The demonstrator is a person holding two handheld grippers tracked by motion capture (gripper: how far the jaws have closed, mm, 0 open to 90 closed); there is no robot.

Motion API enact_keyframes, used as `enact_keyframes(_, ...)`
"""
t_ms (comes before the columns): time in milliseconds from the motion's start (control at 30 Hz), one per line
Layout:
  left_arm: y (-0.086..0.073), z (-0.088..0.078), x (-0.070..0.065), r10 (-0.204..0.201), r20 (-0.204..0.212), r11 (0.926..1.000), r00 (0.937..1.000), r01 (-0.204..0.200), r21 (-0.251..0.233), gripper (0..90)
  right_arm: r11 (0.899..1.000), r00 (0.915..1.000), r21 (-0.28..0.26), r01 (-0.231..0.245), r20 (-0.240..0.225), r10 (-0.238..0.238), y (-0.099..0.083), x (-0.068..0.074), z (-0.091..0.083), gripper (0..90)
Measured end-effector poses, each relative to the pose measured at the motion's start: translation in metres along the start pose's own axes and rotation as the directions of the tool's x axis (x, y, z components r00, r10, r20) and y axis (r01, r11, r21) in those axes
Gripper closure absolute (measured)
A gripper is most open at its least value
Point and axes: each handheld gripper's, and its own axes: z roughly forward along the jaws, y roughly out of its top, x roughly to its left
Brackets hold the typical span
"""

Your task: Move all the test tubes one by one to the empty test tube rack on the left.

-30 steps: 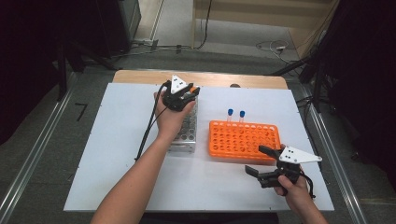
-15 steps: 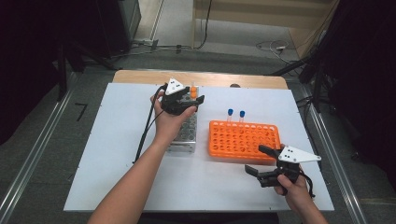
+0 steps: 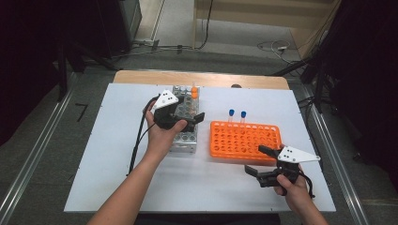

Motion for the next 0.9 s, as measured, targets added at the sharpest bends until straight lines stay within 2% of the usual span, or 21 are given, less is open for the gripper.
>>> enact_keyframes(167, -0.006, -0.014, -0.013, 0.012, 0.009, 0.9999, 0.9999, -0.012, 0.001, 0.0, 1.0, 0.9999, -0.003, 0.0, 0.012, 0.0, 0.002, -0.001, 0.0, 4.6)
enact_keyframes(433, -0.03, -0.03, -0.029, -0.028, 0.035, 0.9994, 0.999, 0.029, -0.019, 0.0, 1.0, 0.9983, -0.008, -0.014, 0.057, 0.015, 0.008, -0.007, 0.002, 4.6)
enact_keyframes(600, -0.04, -0.039, -0.03, -0.035, 0.039, 0.9994, 0.9986, 0.036, -0.005, 0.0, 1.0, 0.9964, -0.001, -0.004, 0.085, 0.004, 0.015, -0.01, 0.007, 4.6)
enact_keyframes(700, -0.044, -0.045, -0.03, -0.031, 0.042, 0.9995, 0.9986, 0.031, -0.01, 0.0, 1.0, 0.995, 0.004, -0.018, 0.099, 0.018, 0.02, -0.014, 0.011, 4.6)
enact_keyframes(833, -0.048, -0.048, -0.027, -0.038, 0.046, 0.9992, 0.9982, 0.039, -0.006, 0.0, 0.998, 0.9884, 0.05, -0.033, 0.15, 0.025, 0.028, -0.022, 0.019, 4.6)
enact_keyframes(900, -0.049, -0.049, -0.027, -0.04, 0.049, 0.9992, 0.998, 0.04, -0.006, 0.0, 0.997, 0.9867, 0.062, -0.041, 0.16, 0.031, 0.031, -0.026, 0.024, 4.6)
